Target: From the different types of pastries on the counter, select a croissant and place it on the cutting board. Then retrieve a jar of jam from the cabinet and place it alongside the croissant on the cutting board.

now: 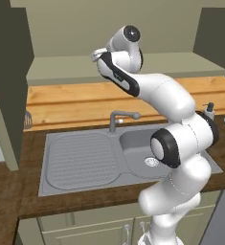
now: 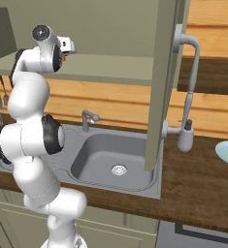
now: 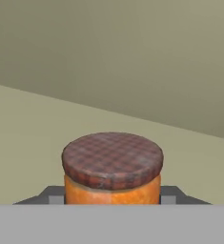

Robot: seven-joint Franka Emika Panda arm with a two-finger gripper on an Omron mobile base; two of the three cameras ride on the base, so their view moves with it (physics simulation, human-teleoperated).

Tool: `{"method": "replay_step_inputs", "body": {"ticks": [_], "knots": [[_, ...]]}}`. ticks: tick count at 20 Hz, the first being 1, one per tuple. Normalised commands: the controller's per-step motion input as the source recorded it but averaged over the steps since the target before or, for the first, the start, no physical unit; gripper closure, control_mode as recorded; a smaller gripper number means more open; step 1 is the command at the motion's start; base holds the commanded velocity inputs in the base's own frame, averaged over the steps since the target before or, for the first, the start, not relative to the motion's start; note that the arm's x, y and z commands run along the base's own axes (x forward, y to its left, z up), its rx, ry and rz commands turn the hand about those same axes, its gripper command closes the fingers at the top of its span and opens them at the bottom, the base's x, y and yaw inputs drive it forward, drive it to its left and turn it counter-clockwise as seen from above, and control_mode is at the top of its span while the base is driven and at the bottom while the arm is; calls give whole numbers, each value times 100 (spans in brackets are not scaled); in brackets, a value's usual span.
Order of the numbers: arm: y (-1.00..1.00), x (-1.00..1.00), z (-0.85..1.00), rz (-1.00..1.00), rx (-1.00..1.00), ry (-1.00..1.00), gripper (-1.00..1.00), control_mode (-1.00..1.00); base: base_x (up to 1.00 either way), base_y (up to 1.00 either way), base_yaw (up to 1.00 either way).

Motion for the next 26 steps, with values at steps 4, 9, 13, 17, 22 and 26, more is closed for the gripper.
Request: {"method": "replay_step_inputs", "body": {"ticks": [4,9,13,17,22,26], "knots": [[-38,-95,-4,0,9,-15,100,-100,0,0,0],[-31,-100,8,1,10,-10,100,-100,0,0,0],[-46,-100,1,6,4,0,100,-100,0,0,0],[-40,-100,0,6,0,0,100,-100,0,0,0],[-18,-100,-10,3,0,0,100,-100,0,0,0],[-3,-73,-37,4,-7,1,100,-100,0,0,0]]}}
